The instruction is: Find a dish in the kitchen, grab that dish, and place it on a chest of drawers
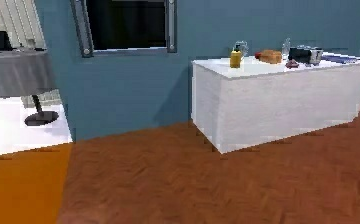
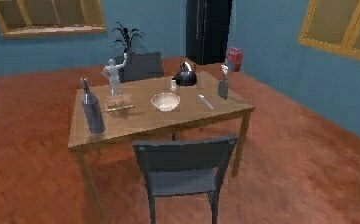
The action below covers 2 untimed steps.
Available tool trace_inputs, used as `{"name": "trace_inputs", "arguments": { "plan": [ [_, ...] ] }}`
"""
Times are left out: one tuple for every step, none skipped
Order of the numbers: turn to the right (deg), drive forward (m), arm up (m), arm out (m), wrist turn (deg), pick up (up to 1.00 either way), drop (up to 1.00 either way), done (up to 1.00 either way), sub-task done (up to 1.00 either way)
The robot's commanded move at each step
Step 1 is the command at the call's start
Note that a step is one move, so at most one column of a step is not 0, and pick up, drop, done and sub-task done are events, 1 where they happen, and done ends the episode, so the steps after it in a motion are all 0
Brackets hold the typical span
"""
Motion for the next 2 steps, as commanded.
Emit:
{"name": "trace_inputs", "arguments": {
  "plan": [
    [45.0, 0.00, 0.00, 0.00, 0.0, 0.00, 0.00, 0.00, 0.00],
    [6.0, 0.00, 0.00, 0.00, 0.0, 0.00, 0.00, 0.00, 0.00]
  ]
}}
